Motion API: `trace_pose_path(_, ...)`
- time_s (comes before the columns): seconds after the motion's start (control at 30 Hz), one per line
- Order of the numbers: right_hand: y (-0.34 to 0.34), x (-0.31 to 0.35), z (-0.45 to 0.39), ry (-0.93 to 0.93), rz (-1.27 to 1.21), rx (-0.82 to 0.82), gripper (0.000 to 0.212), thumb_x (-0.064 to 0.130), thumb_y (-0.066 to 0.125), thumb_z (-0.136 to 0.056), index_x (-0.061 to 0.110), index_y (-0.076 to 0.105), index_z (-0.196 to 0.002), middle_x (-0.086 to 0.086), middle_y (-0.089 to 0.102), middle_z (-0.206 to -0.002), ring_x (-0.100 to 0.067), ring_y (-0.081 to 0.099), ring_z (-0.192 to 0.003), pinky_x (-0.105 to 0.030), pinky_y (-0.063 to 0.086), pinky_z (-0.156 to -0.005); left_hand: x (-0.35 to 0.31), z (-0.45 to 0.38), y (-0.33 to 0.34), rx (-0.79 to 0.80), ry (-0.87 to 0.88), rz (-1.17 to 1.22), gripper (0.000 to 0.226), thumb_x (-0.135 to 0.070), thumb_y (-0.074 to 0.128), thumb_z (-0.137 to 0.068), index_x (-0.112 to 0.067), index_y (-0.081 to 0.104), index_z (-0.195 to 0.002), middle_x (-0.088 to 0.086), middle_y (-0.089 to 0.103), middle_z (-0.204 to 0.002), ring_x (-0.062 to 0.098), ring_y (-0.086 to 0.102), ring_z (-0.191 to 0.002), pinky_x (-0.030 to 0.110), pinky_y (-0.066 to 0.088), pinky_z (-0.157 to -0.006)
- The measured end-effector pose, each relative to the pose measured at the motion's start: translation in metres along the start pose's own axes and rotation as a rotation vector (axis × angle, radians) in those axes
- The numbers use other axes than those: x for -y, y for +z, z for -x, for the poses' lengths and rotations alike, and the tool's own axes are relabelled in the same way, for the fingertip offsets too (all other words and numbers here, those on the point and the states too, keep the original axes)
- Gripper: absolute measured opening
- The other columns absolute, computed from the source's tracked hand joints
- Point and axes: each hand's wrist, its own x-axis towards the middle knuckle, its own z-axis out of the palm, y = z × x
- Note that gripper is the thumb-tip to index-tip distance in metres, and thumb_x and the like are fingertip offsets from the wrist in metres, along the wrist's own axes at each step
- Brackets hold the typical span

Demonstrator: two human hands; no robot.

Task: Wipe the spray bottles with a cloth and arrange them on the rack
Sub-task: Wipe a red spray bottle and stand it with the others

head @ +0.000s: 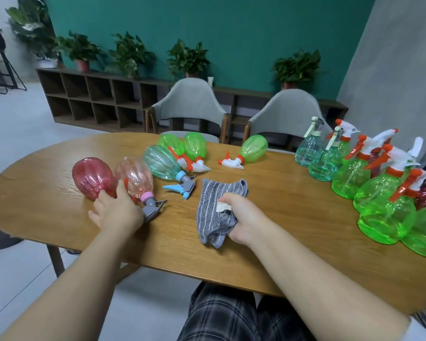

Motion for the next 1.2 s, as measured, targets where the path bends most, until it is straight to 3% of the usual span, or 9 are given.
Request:
trace_pose_path(0.2,-0.006,0.003,0.005,-0.003,-0.004,-0.016,0.010,0.004,0.048,-0.087,0.007,0.055,-0.081,-0.013,0.062,-0.074,-0.029,0.062,-0.070,-0.047,0.050,-0.093,0.002,-0.012,-0.002,0.013,-0.098,-0.048,0.043,-0.031,0.059,-0.091,-0.007,0.051,-0.126,0.015,0.026,-0.143,0.040,0.037,-0.126,0.050,0.022,-0.113)
trace_pose_path(0.37,-0.011,0.006,0.009,-0.001,0.005,-0.020,0.009,0.004,0.050,-0.088,0.007,0.055,-0.082,-0.012,0.063,-0.073,-0.028,0.063,-0.069,-0.046,0.050,-0.092,0.000,-0.009,-0.007,-0.080,-0.018,0.056,0.030,-0.014,0.056,-0.094,0.002,0.046,-0.118,0.019,0.025,-0.143,0.047,0.049,-0.113,0.051,0.027,-0.103)
trace_pose_path(0.6,-0.015,0.007,0.014,-0.021,0.030,0.014,0.006,0.009,0.054,-0.089,0.004,0.058,-0.091,-0.016,0.068,-0.086,-0.032,0.066,-0.082,-0.050,0.050,-0.095,-0.014,0.017,-0.018,-0.154,0.097,0.178,0.032,-0.012,0.053,-0.097,0.008,0.042,-0.119,0.023,0.022,-0.146,0.053,0.050,-0.108,0.058,0.033,-0.099)
trace_pose_path(0.77,-0.013,0.010,0.024,-0.170,0.110,0.055,0.033,0.020,0.072,-0.082,0.008,0.063,-0.111,-0.014,0.073,-0.099,-0.030,0.071,-0.089,-0.048,0.055,-0.088,-0.042,0.052,-0.032,-0.172,0.270,0.325,0.022,-0.009,0.052,-0.094,0.000,0.038,-0.109,0.021,0.018,-0.148,0.051,0.052,-0.105,0.058,0.039,-0.099)
trace_pose_path(0.83,-0.010,0.010,0.031,-0.261,0.122,0.095,0.027,0.024,0.074,-0.083,0.009,0.067,-0.105,-0.011,0.074,-0.095,-0.027,0.071,-0.089,-0.045,0.055,-0.088,-0.056,0.067,-0.032,-0.165,0.340,0.423,0.023,-0.006,0.052,-0.093,0.001,0.038,-0.110,0.021,0.016,-0.148,0.045,0.048,-0.113,0.050,0.039,-0.103)
trace_pose_path(0.97,-0.007,0.013,0.045,-0.453,0.153,0.145,0.028,0.028,0.076,-0.080,0.011,0.069,-0.102,-0.006,0.075,-0.096,-0.020,0.071,-0.090,-0.038,0.056,-0.088,-0.081,0.101,-0.024,-0.121,0.535,0.592,0.029,0.001,0.051,-0.093,0.012,0.039,-0.116,0.022,0.015,-0.147,0.014,0.034,-0.114,0.010,0.022,-0.092)
trace_pose_path(1.03,-0.009,0.014,0.051,-0.547,0.195,0.155,0.021,0.022,0.075,-0.081,0.011,0.070,-0.098,-0.004,0.074,-0.095,-0.016,0.070,-0.089,-0.031,0.056,-0.084,-0.091,0.114,-0.015,-0.054,0.617,0.646,0.030,0.003,0.049,-0.092,0.010,0.037,-0.119,0.019,0.016,-0.145,0.005,0.026,-0.107,0.004,0.018,-0.090)
trace_pose_path(1.13,-0.020,0.013,0.055,-0.655,0.278,0.107,0.028,0.020,0.079,-0.078,0.009,0.070,-0.102,-0.004,0.074,-0.098,-0.017,0.069,-0.093,-0.032,0.056,-0.084,-0.101,0.128,-0.001,0.053,0.699,0.760,0.043,0.009,0.045,-0.089,0.005,0.035,-0.130,0.006,0.029,-0.133,-0.002,0.032,-0.100,0.001,0.029,-0.095)
trace_pose_path(1.2,-0.031,0.013,0.055,-0.713,0.296,0.054,0.024,0.019,0.079,-0.078,0.009,0.071,-0.099,-0.003,0.074,-0.096,-0.014,0.069,-0.090,-0.030,0.056,-0.082,-0.107,0.136,0.007,0.096,0.804,0.729,0.050,0.011,0.046,-0.086,0.003,0.034,-0.135,0.010,0.025,-0.137,-0.012,0.023,-0.108,-0.009,0.014,-0.096)
